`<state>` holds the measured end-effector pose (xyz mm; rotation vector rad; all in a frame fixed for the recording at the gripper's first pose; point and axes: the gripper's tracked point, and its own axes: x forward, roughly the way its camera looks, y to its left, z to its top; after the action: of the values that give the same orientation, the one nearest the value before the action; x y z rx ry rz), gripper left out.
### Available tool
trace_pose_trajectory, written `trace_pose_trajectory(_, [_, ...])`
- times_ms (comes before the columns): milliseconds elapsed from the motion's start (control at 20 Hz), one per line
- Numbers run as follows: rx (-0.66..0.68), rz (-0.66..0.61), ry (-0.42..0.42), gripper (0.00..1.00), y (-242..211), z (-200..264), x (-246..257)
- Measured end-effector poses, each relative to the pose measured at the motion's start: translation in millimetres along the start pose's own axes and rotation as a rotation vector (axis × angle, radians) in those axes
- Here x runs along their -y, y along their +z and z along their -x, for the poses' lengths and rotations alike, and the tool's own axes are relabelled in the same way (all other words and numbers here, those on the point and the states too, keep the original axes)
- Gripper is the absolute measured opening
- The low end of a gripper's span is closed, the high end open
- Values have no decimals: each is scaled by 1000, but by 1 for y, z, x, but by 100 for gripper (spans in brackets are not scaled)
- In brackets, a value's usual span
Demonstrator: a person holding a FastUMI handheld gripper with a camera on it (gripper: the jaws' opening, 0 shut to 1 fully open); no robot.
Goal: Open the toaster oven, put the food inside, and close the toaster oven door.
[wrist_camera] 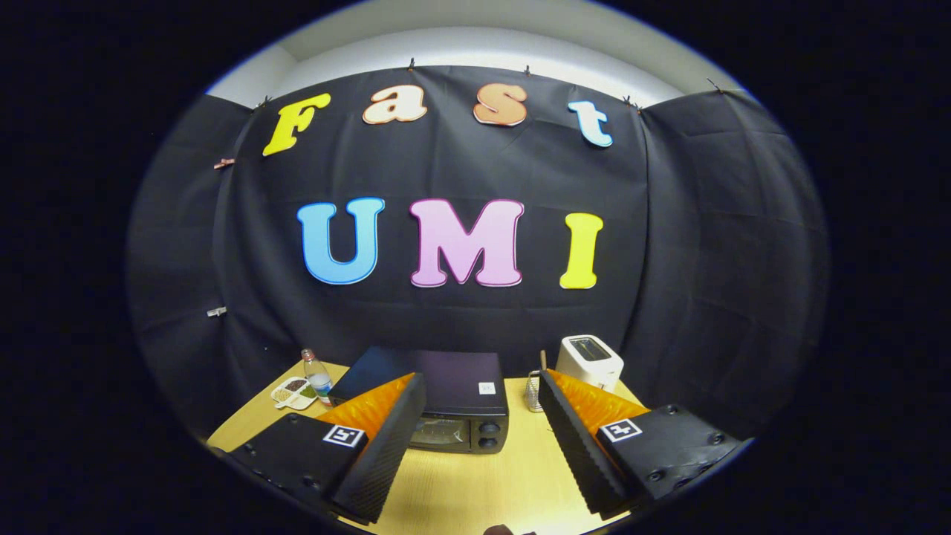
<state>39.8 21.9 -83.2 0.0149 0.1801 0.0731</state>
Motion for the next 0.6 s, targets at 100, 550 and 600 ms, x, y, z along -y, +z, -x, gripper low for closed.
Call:
trace_pose_trajectory(100, [28, 2, -10, 99, 19, 12, 10])
trace_pose_trajectory(550, [62, -16, -22, 99, 49, 54, 27])
trace_pose_trajectory(600, [68, -21, -28, 98, 50, 55, 29])
